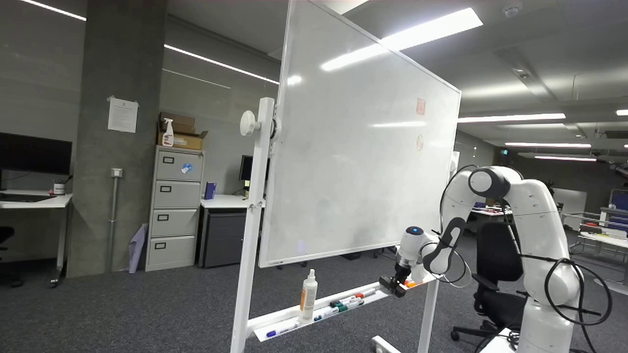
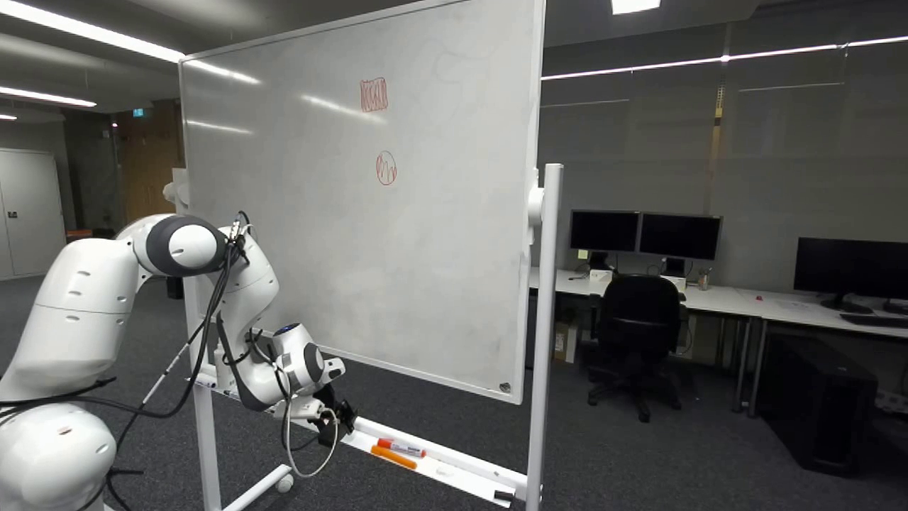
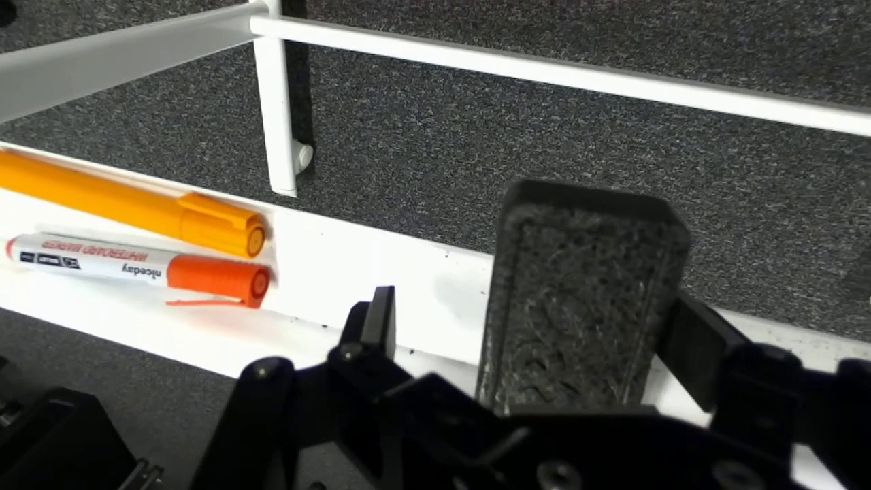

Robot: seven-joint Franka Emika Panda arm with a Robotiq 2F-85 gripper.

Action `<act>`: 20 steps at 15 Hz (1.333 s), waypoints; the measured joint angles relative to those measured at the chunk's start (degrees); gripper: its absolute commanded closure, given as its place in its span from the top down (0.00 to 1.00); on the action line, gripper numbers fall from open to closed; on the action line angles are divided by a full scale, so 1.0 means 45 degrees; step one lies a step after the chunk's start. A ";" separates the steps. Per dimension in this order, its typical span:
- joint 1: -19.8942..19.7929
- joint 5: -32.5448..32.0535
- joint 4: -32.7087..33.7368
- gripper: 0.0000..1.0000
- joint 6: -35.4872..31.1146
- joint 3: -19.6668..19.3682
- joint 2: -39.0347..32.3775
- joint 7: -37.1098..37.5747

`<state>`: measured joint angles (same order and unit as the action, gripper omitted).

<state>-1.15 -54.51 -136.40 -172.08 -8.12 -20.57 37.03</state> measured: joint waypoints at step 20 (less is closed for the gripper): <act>-0.2515 0.9498 0.0015 0.49 -0.0004 0.3210 -0.0004 -0.8255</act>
<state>-12.47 -11.77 -136.33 -172.10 6.33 -20.59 -0.12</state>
